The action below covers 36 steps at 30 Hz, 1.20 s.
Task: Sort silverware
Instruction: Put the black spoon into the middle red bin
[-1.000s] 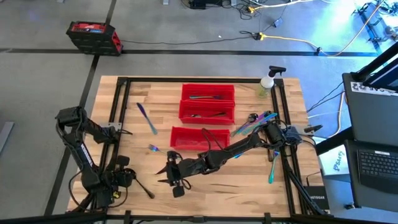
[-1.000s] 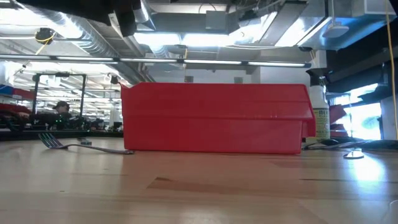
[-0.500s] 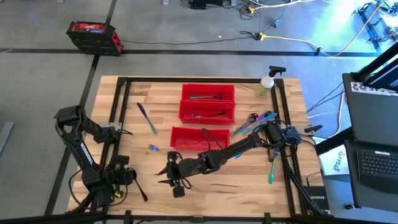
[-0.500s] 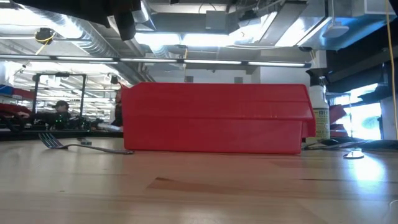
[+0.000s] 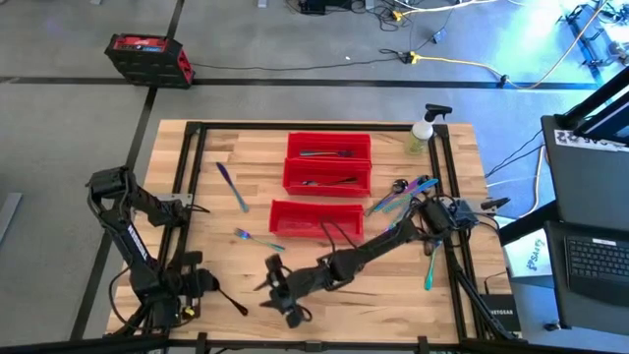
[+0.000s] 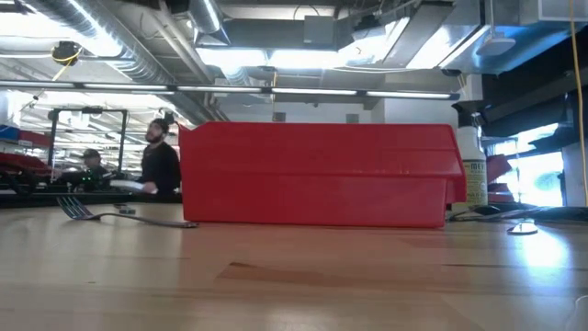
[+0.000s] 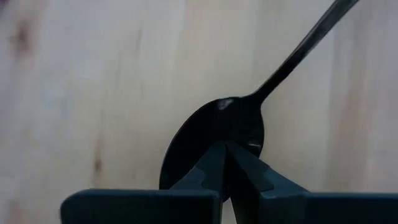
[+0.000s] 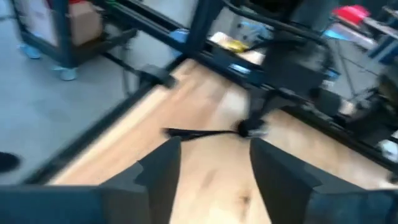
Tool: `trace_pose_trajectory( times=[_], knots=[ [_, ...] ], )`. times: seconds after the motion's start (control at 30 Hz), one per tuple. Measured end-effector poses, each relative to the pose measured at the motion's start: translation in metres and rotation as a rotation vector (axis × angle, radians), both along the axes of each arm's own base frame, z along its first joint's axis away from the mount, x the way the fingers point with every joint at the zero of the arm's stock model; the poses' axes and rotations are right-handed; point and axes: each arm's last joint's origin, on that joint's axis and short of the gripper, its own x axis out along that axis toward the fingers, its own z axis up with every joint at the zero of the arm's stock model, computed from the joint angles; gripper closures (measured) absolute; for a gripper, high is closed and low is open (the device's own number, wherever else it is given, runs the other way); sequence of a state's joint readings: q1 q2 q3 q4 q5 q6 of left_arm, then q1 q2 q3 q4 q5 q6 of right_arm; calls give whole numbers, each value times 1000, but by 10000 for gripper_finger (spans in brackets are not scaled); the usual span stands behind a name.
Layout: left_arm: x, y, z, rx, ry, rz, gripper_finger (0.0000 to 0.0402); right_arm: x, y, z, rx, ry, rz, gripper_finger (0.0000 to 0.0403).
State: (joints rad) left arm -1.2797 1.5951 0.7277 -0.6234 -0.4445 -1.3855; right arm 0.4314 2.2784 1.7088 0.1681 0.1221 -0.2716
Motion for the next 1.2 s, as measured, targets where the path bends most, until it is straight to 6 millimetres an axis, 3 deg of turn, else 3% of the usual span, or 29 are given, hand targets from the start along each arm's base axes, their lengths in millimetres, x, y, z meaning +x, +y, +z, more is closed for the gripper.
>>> trace_pose_trajectory(
  times=[0.17, 0.33, 0.7, 1.07, 1.2],
  knots=[
    [1, -5, 0, -61, -19, 26, 401, 1, -3, 1, -56, -31, -75, 148],
    [3, -6, 1, -92, -27, 68, 401, 0, -5, 0, -196, -45, -102, 111],
    [18, -6, 1, -162, -60, 148, 401, -4, -10, -11, -323, 62, -111, 107],
    [39, 3, 2, -101, -75, 103, 401, -15, -12, -35, -647, 68, 89, 107],
    [45, 6, 2, -95, -77, 126, 401, -22, 0, -41, -658, 38, 129, 107]
  ],
)
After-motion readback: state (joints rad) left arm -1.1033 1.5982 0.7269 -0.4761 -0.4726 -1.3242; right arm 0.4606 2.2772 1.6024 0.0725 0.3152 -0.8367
